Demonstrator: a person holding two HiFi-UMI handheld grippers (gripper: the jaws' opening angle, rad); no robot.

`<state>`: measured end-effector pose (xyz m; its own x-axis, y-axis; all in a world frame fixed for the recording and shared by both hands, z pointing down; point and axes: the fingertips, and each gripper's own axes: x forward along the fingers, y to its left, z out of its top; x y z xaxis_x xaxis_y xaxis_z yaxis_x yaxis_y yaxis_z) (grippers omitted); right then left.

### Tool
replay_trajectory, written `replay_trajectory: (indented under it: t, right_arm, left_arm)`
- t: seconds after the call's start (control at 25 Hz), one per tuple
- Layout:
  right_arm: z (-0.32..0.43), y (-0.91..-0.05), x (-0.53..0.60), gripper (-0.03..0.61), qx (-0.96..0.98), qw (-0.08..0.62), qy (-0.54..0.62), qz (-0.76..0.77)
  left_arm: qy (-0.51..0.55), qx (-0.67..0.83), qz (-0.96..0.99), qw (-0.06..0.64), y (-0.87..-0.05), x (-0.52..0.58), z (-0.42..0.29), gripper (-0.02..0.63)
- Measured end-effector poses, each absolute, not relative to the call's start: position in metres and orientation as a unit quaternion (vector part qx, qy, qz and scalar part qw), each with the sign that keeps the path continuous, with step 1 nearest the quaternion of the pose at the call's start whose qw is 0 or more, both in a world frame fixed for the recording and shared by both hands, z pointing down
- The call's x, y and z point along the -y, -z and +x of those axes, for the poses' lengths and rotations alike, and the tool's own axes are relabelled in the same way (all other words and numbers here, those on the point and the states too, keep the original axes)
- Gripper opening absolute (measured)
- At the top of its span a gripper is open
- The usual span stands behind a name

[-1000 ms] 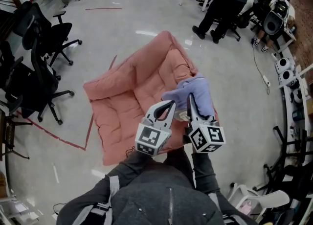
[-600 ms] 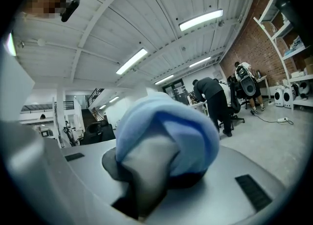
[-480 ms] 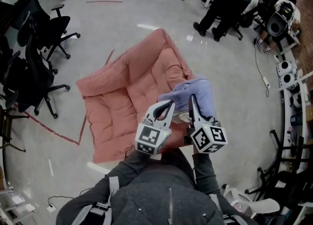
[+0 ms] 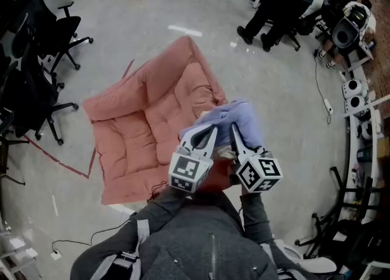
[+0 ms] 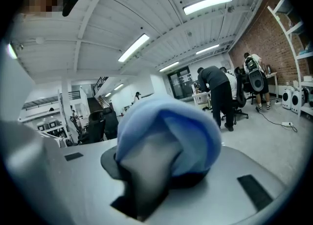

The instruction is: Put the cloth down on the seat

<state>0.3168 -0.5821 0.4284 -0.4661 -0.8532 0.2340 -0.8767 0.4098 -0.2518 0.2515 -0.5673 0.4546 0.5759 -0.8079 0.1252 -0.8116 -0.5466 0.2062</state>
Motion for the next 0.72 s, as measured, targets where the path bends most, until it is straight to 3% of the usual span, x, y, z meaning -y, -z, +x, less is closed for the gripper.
replay_trajectory:
  t: [0.72]
  right_arm:
    - [0.381,-0.494,0.612,0.158,0.847,0.012,-0.269,0.457]
  left_arm:
    - [-0.055,0.499,0.852,0.149,-0.500,0.600,0.298,0.006]
